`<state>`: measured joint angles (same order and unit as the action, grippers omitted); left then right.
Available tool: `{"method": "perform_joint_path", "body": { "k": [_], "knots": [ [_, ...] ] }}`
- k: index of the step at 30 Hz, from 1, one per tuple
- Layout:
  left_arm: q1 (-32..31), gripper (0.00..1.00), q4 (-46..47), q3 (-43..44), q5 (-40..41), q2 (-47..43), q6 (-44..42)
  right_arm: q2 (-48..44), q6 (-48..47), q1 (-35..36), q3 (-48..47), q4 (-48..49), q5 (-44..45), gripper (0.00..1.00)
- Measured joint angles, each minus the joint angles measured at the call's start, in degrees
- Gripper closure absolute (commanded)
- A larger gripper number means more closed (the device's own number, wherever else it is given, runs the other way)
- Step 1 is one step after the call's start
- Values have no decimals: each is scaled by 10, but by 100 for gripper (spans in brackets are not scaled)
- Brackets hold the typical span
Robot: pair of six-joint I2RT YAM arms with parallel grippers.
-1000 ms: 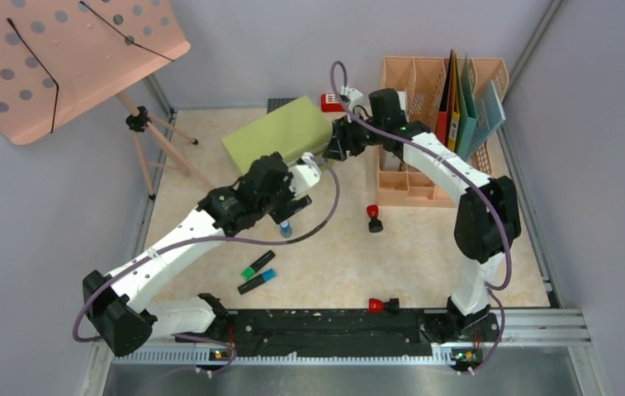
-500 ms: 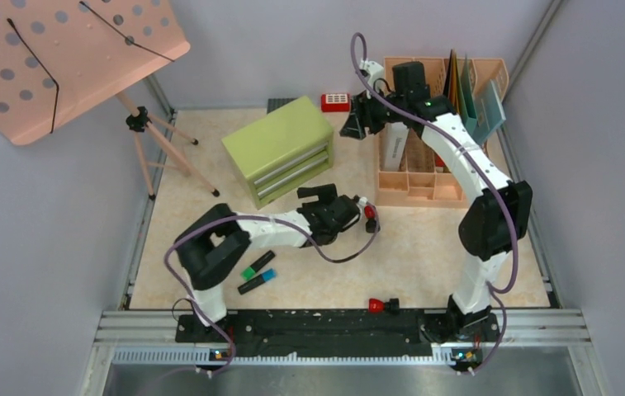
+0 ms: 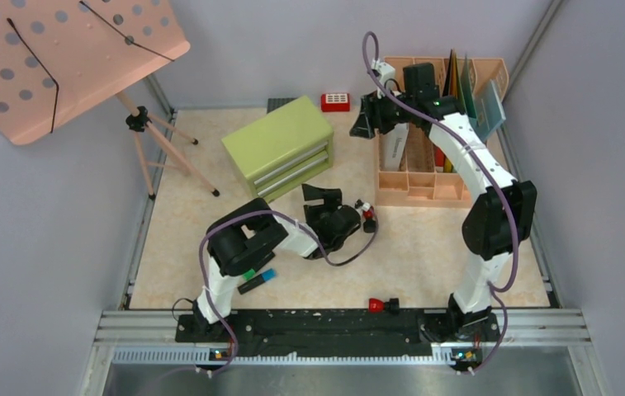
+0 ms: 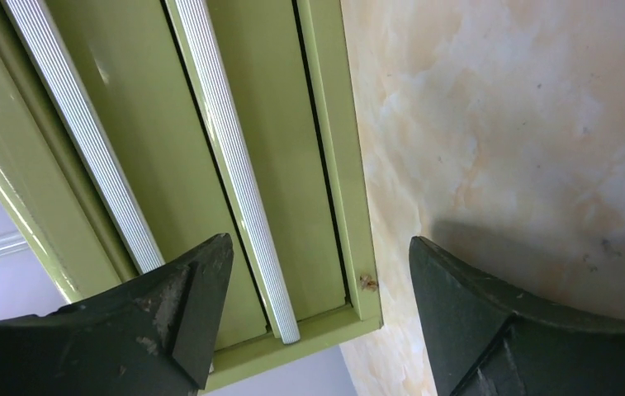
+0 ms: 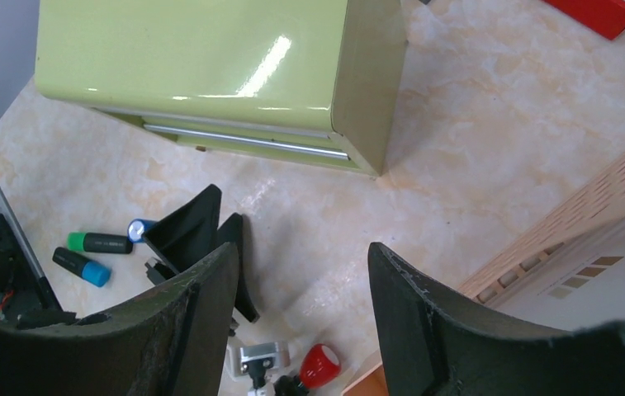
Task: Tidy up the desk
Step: Open the drawer in the storage box.
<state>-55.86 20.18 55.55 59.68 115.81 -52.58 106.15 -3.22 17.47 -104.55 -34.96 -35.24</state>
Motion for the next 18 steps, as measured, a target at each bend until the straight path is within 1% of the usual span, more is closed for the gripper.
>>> {"method": "perform_joint_path", "body": {
  "k": [3,6,11,18],
  "knots": [
    [7,21,75,-17,9,17,-51,0,2,0,3,0,0,41],
    [23,24,112,-18,10,29,-79,-2,3,0,7,0,0,42],
    [52,28,134,-6,13,30,-102,-4,4,0,7,0,0,42],
    [63,33,149,12,12,35,-115,-8,4,0,11,-1,3,42]
  ]
}}
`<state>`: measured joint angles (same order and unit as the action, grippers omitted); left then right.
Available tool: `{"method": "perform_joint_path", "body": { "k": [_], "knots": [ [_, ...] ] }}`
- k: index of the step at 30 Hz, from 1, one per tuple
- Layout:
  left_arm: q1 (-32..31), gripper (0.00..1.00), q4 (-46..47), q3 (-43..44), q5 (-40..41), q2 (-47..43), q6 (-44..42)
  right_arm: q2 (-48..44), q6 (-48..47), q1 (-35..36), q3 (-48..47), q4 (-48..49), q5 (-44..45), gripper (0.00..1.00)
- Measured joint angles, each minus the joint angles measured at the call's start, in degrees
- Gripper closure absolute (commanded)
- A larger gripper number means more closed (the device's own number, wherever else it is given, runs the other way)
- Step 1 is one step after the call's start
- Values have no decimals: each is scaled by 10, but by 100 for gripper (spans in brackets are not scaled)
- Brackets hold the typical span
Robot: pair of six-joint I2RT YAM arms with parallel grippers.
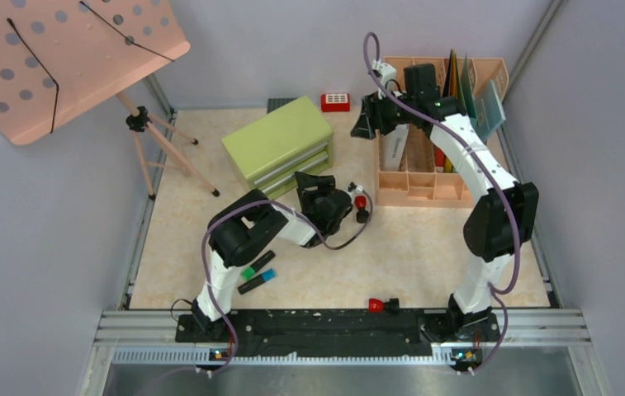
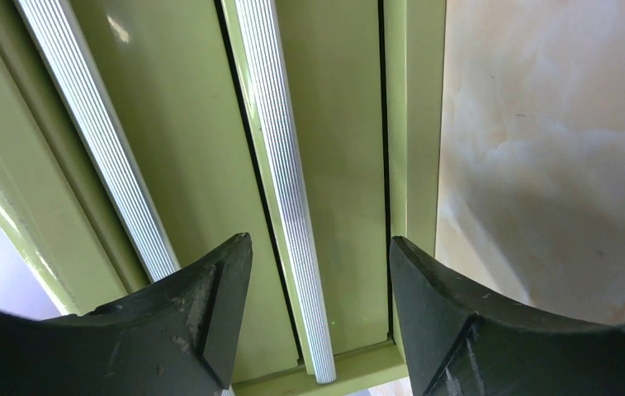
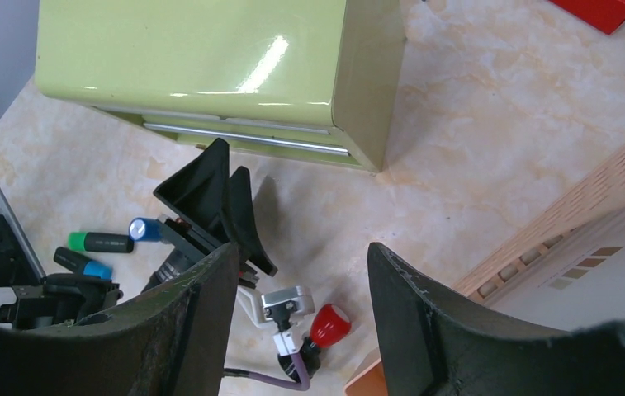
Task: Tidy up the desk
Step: Open the drawer in the storage box.
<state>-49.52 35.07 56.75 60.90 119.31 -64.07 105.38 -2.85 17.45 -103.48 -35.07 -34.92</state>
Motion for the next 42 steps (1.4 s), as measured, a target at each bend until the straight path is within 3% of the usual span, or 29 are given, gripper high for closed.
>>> {"method": "perform_joint_path", "body": {
  "k": [26,42],
  "knots": [
    [24,52,40,27,-10,31,-38,-35,-1,-9,31,-1,3,42],
    [30,56,99,31,-10,45,-86,-43,1,-15,45,1,-3,42]
  ]
}}
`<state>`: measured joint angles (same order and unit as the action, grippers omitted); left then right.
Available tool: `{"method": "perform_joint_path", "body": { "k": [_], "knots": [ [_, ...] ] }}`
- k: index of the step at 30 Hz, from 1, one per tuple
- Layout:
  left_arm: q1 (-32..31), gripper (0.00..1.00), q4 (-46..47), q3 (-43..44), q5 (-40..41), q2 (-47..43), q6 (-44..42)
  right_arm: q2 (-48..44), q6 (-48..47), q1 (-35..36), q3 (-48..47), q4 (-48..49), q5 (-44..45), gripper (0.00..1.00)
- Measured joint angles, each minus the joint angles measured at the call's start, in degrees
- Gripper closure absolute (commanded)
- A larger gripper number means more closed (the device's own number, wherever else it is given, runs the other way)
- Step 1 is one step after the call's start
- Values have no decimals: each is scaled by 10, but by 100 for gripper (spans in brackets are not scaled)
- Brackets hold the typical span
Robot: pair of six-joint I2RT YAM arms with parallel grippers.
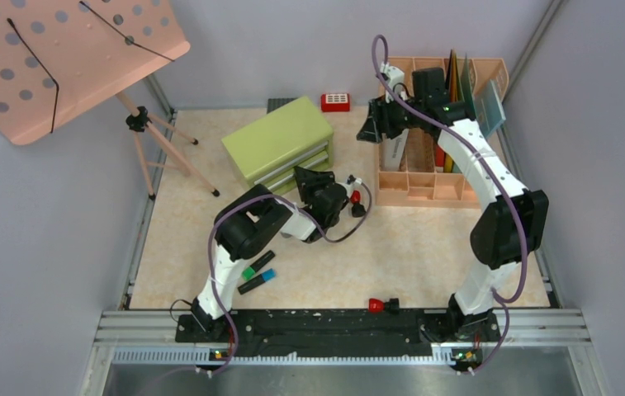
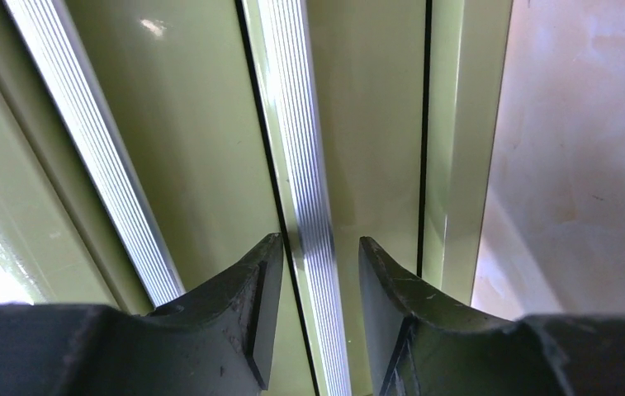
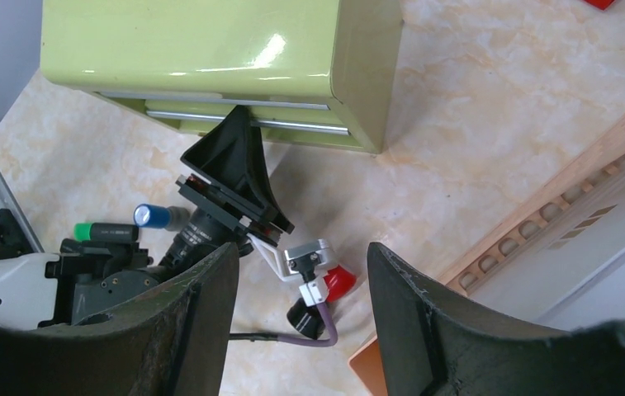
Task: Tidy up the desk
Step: Open the drawer in the storage box.
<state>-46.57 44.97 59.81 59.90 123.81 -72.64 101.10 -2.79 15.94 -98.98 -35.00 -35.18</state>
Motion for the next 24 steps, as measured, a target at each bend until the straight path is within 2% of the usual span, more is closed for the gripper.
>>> {"method": "perform_joint_path", "body": {
  "k": [13,24],
  "knots": [
    [4,66,25,0,0,9,-21,-2,4,-5,1,1,-7,42],
    [5,86,49,1,7,15,-26,-5,9,-8,7,6,-10,42]
  ]
}}
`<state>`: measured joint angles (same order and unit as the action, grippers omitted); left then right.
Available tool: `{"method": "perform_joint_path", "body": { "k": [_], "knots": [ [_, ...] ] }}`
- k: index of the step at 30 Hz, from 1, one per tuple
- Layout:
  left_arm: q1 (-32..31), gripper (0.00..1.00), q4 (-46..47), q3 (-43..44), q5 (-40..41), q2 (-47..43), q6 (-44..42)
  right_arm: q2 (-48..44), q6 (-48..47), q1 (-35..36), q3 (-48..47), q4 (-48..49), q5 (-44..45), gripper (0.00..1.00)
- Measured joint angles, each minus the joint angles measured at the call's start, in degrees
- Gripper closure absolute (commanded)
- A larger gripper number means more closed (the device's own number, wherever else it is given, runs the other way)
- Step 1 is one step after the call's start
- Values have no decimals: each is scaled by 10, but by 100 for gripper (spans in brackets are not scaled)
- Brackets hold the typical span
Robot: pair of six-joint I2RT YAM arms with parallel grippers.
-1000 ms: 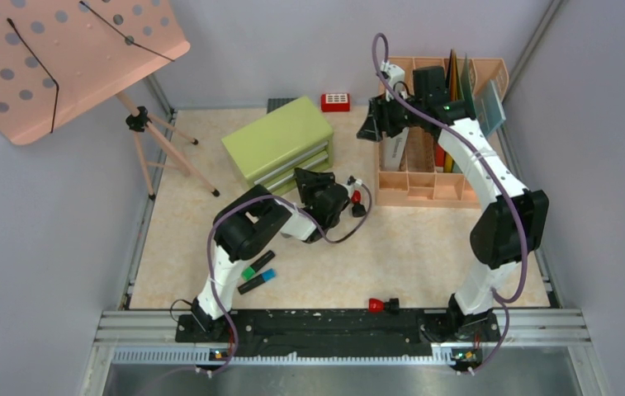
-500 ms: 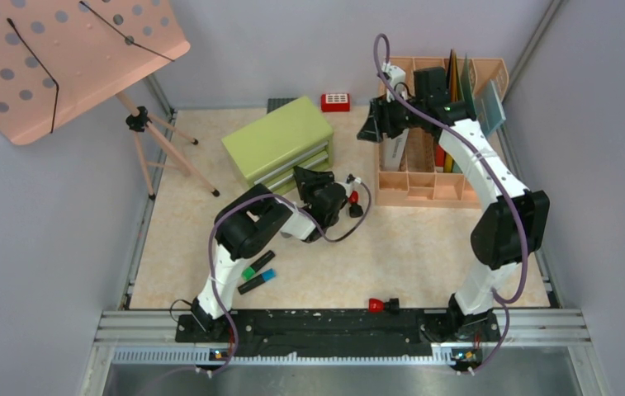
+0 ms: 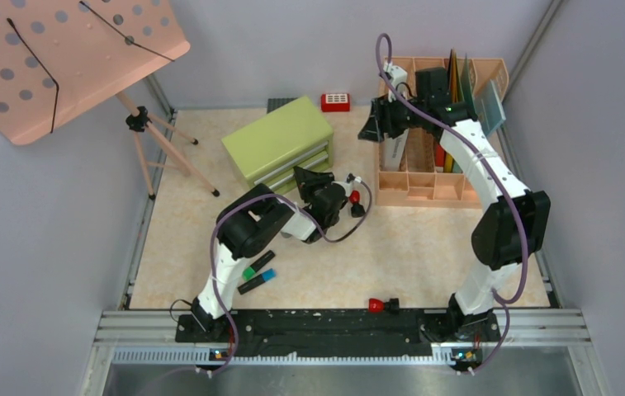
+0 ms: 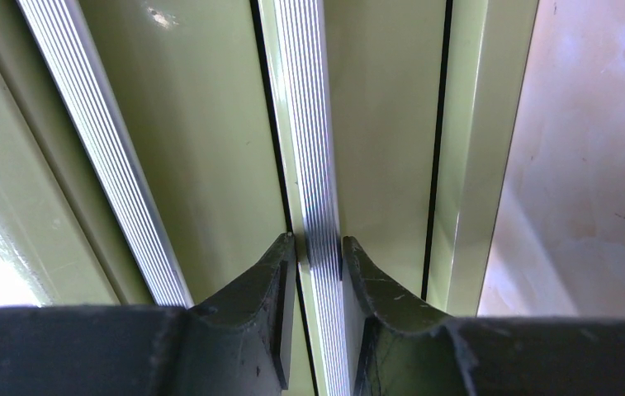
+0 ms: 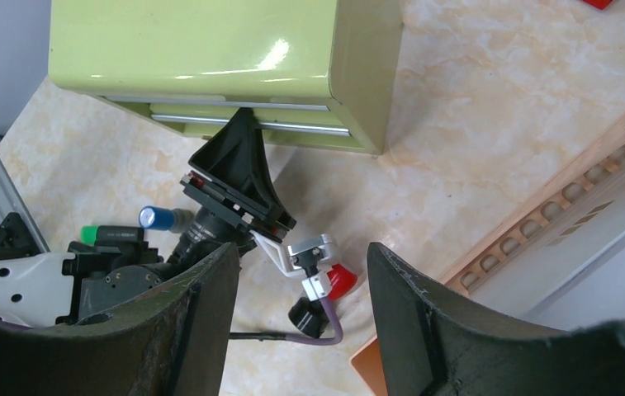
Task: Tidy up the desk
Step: Open the drawer in the storage box.
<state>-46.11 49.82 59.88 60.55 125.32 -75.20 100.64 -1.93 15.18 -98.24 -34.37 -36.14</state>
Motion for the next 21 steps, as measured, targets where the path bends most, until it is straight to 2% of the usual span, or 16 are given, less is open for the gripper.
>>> {"method": "perform_joint_path", "body": {
  "k": [4,21],
  "knots": [
    [0,100,7,0,2,2,-2,-1,0,0,0,2,-1,42],
    [-9,100,15,0,13,8,3,-1,2,0,0,4,-8,42]
  ]
}}
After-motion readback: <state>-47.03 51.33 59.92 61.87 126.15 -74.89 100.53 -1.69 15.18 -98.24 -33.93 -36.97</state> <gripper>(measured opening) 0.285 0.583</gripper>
